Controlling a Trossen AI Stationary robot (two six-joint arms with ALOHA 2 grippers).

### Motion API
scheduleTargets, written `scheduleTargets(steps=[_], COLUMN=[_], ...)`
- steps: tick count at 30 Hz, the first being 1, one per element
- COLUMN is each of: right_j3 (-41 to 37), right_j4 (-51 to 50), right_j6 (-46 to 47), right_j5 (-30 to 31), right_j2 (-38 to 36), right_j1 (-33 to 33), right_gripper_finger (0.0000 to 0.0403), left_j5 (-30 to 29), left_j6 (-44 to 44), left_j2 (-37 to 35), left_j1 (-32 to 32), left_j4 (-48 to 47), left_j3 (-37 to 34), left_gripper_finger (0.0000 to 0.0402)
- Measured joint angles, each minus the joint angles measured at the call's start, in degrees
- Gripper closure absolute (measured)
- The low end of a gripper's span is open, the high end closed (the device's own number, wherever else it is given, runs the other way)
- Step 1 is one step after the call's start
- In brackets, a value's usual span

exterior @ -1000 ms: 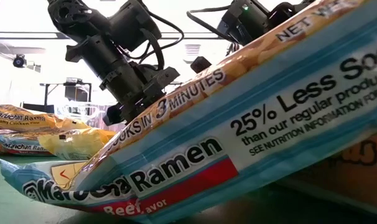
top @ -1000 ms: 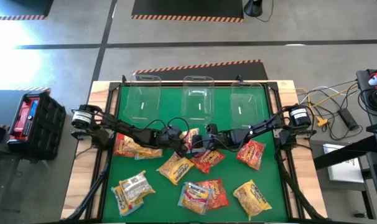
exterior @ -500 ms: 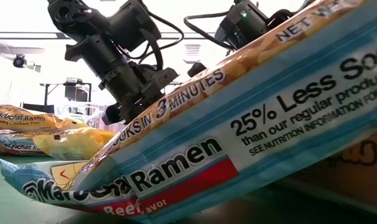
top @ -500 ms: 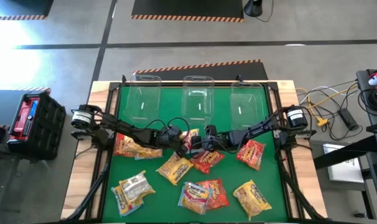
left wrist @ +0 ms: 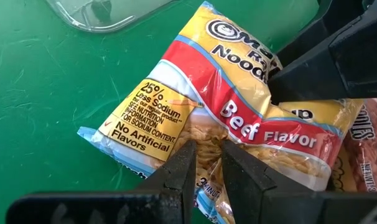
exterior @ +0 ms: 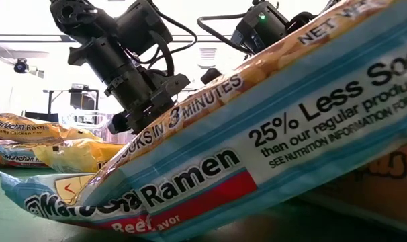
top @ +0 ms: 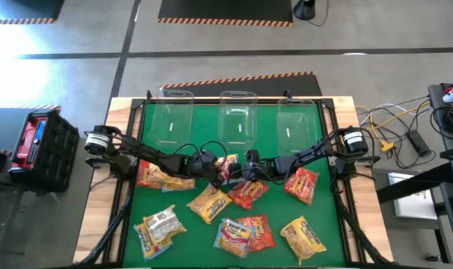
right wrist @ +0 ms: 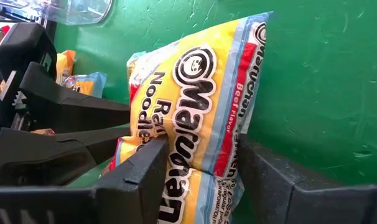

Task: Sort Maruchan noodles
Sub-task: Put the blue noodle pack into the right transparent bin

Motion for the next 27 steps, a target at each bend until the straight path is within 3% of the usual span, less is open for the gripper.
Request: scheduleTargets(steps=[27], right_j3=[0.1], right_j4=[-2.0], right_j6=[-1.9], right_j5=[-2.0], right_j2=[-1.3], right_j1=[0.0], right_gripper_finger=[0.0248], left_j5=[0.6], left_j6=[-0.7], left_j2=[-2.3], left_j1=[-0.4], left_j4=[0.0], left_j3=[0.4], left_gripper_finger=[0.0342])
